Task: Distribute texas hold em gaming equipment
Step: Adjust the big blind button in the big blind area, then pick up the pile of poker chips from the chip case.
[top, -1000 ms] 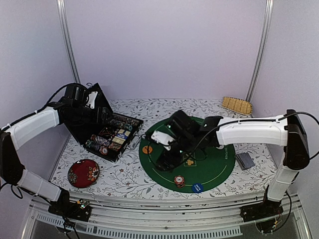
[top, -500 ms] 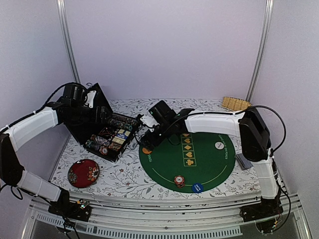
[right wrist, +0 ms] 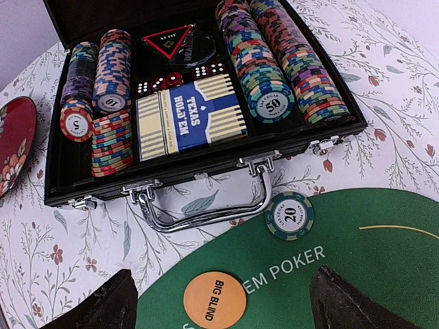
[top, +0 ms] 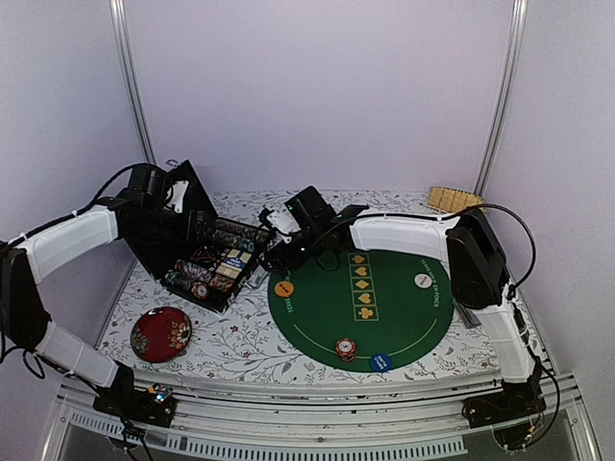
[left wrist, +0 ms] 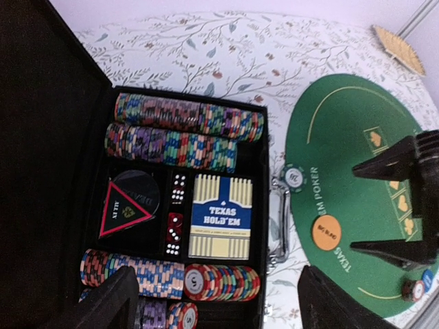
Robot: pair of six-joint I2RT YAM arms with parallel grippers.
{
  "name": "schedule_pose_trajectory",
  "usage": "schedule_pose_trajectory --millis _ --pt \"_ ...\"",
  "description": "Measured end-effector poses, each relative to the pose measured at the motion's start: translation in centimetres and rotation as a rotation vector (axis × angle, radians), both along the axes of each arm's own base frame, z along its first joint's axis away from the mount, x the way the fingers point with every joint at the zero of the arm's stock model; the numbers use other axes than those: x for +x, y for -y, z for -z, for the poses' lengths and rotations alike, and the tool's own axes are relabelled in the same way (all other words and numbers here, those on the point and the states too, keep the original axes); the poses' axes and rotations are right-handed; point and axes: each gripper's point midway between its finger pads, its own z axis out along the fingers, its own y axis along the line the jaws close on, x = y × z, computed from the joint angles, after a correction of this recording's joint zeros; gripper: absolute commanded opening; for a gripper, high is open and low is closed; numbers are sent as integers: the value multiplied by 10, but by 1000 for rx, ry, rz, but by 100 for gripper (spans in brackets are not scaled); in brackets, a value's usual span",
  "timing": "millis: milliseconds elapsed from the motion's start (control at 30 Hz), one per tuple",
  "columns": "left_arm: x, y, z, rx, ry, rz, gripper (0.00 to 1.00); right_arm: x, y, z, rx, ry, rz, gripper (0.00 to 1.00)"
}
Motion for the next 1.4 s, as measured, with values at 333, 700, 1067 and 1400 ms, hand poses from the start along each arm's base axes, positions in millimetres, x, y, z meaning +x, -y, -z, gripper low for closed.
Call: schedule_pose_trajectory --millis 333,700,1067,1400 --pt "2 -26 69 204 -222 -94 62 -10 45 1 -63 11 30 90" --pt "-29 -18 84 339 -339 -133 43 -9 74 -3 -83 56 53 91" --pt "-54 -28 104 344 -426 -208 50 -10 82 11 -111 57 40 91" --pt "-56 -30 130 378 -479 -214 47 -8 88 18 -118 52 46 92"
